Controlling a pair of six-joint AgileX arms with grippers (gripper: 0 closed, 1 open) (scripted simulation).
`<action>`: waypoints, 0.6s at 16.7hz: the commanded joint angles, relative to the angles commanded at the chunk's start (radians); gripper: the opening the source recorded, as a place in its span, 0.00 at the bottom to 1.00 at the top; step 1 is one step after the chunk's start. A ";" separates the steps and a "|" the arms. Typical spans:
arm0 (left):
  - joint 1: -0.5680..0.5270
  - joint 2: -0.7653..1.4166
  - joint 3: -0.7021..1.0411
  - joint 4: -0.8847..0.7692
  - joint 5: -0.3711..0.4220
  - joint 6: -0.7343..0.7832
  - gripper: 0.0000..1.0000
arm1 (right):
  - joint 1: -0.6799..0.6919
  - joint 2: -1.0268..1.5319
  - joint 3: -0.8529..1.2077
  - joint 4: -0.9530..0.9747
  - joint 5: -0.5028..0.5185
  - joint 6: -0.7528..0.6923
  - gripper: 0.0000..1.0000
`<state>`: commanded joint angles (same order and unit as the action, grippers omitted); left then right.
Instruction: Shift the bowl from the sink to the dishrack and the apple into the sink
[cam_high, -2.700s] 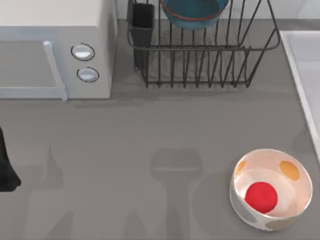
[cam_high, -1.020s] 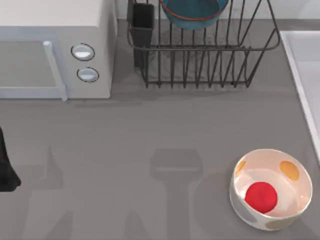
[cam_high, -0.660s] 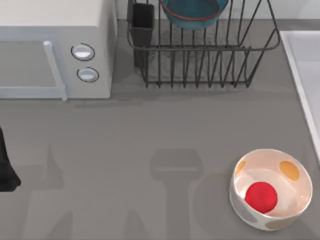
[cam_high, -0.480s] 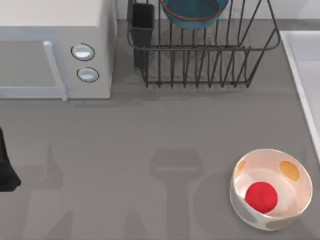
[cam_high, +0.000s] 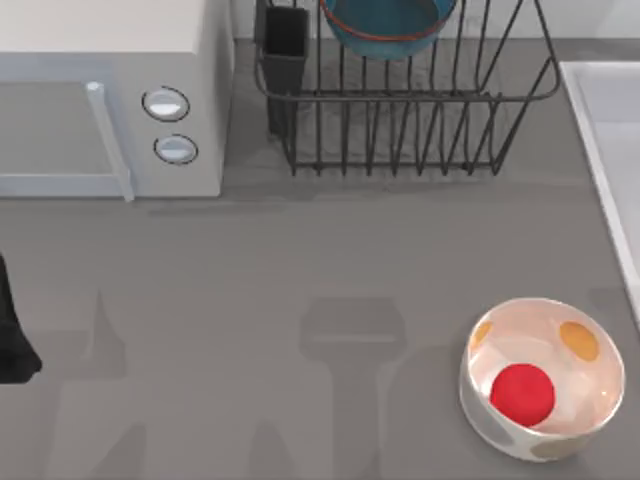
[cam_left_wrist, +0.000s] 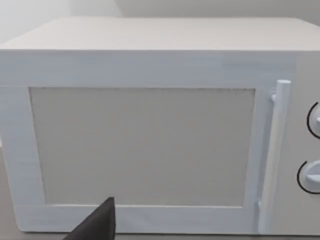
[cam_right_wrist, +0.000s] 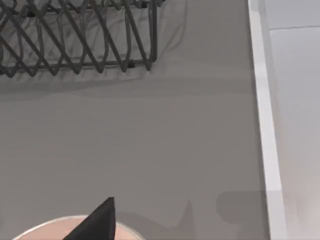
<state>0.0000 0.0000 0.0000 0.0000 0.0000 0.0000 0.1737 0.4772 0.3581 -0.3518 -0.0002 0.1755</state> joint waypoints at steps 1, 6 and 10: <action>0.000 0.000 0.000 0.000 0.000 0.000 1.00 | 0.030 0.099 0.060 -0.063 -0.001 0.031 1.00; 0.000 0.000 0.000 0.000 0.000 0.000 1.00 | 0.180 0.595 0.358 -0.376 -0.006 0.187 1.00; 0.000 0.000 0.000 0.000 0.000 0.000 1.00 | 0.278 0.890 0.559 -0.579 -0.007 0.286 1.00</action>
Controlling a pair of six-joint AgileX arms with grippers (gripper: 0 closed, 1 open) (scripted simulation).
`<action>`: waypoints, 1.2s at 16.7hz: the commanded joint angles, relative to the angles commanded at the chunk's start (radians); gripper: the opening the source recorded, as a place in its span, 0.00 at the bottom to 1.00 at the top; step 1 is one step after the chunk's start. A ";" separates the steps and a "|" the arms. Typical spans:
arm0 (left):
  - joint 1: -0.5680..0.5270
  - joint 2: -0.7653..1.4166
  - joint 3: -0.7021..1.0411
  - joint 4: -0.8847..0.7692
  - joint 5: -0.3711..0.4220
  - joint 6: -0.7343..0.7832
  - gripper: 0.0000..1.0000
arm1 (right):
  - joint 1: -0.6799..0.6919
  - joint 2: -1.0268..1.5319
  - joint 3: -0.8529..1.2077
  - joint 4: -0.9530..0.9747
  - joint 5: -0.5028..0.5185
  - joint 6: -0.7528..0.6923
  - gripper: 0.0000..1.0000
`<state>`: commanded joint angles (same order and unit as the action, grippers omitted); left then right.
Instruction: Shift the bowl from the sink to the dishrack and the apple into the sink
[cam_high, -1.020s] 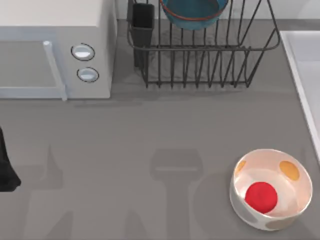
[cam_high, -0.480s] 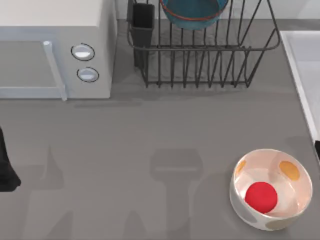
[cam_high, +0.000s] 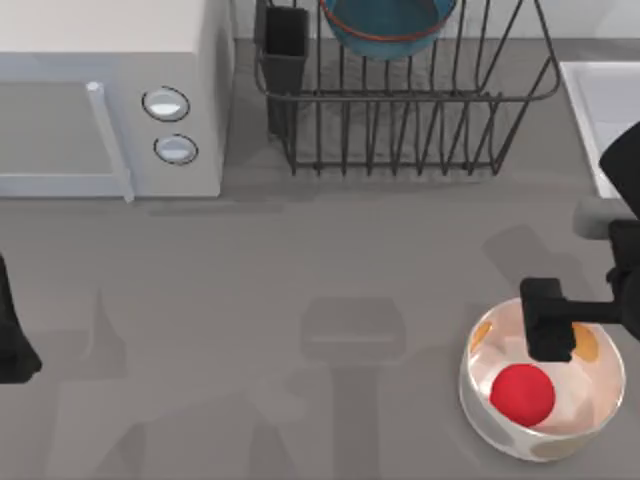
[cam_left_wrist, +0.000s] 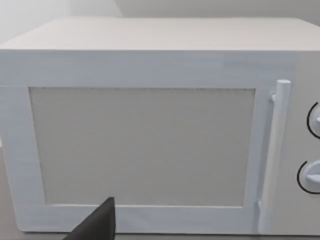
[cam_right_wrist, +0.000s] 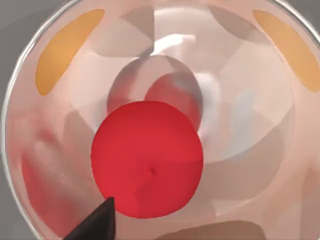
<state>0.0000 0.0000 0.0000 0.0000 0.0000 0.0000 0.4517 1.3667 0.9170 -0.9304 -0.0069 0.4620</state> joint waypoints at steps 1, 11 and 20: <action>0.000 0.000 0.000 0.000 0.000 0.000 1.00 | 0.019 0.055 0.040 -0.038 0.001 0.019 1.00; 0.000 0.000 0.000 0.000 0.000 0.000 1.00 | 0.066 0.201 0.146 -0.135 0.006 0.070 1.00; 0.000 0.000 0.000 0.000 0.000 0.000 1.00 | 0.072 0.317 -0.020 0.177 0.007 0.072 1.00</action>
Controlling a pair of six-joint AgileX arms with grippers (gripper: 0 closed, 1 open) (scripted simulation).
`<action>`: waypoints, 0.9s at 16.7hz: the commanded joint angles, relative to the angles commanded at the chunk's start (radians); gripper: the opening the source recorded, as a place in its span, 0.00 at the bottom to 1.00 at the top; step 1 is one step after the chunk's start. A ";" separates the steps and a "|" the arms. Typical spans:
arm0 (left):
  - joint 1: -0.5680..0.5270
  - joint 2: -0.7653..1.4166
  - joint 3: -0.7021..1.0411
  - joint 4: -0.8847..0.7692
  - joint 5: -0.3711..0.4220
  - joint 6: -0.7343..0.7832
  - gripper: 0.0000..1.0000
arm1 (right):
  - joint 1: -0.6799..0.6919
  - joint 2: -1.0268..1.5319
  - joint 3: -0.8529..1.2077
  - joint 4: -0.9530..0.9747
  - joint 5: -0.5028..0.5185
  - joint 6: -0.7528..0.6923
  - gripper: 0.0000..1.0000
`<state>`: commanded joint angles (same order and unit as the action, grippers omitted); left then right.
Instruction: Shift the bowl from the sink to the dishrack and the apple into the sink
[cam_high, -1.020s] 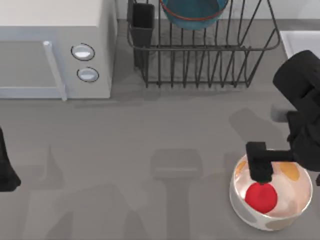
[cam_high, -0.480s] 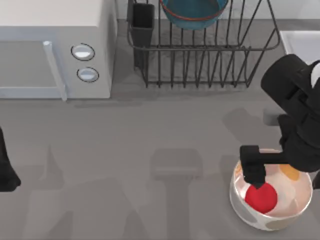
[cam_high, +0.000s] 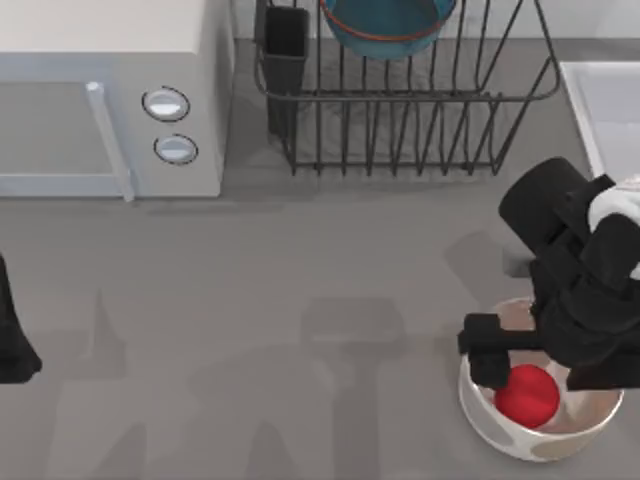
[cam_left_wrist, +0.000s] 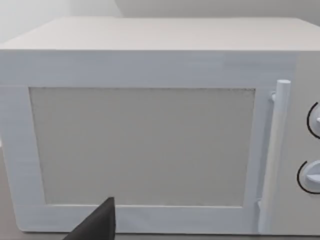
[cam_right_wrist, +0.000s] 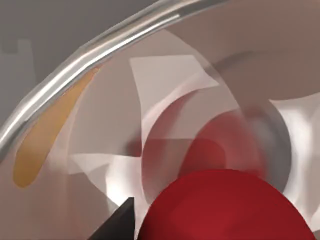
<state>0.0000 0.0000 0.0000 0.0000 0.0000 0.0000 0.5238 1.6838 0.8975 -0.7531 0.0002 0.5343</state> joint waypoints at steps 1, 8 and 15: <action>0.000 0.000 0.000 0.000 0.000 0.000 1.00 | 0.001 0.017 -0.022 0.029 0.000 0.001 1.00; 0.000 0.000 0.000 0.000 0.000 0.000 1.00 | 0.002 0.041 -0.048 0.057 0.000 0.004 0.92; 0.000 0.000 0.000 0.000 0.000 0.000 1.00 | 0.002 0.041 -0.048 0.057 0.000 0.004 0.40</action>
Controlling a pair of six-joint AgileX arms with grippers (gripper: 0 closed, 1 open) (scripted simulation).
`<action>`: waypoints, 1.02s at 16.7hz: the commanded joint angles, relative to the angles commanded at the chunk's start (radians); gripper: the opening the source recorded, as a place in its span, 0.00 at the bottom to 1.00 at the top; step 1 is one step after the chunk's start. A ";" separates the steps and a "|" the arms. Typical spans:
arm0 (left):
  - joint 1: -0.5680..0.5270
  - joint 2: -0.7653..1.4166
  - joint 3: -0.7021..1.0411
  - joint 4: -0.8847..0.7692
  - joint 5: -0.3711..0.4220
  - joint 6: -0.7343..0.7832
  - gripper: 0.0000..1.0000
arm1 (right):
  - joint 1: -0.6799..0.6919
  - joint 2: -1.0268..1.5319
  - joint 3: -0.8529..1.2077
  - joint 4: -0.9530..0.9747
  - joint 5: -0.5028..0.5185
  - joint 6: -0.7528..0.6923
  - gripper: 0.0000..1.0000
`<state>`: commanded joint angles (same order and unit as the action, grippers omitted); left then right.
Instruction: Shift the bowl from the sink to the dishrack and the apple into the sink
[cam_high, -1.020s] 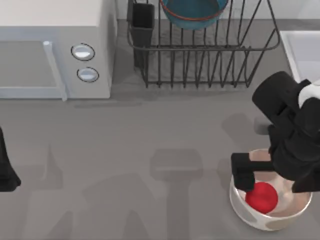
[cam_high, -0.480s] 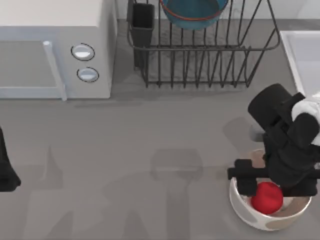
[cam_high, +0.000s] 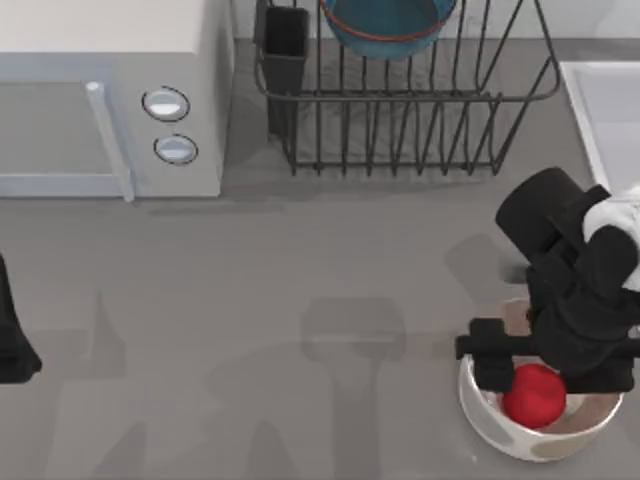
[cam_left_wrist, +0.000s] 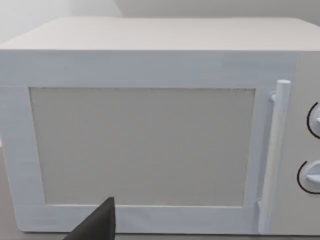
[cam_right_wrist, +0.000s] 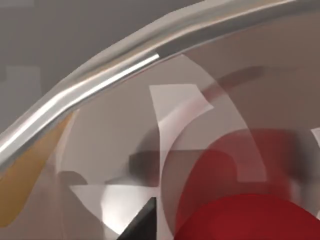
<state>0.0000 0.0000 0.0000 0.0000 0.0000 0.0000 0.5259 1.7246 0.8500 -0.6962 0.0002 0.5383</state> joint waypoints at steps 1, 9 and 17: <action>0.000 0.000 0.000 0.000 0.000 0.000 1.00 | 0.000 0.000 0.000 0.000 0.000 0.000 0.32; 0.000 0.000 0.000 0.000 0.000 0.000 1.00 | 0.000 0.000 0.000 0.000 0.000 0.000 0.00; 0.000 0.000 0.000 0.000 0.000 0.000 1.00 | -0.003 -0.043 0.074 -0.045 0.003 0.004 0.00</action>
<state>0.0000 0.0000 0.0000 0.0000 0.0000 0.0000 0.5225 1.6820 0.9244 -0.7409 0.0036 0.5422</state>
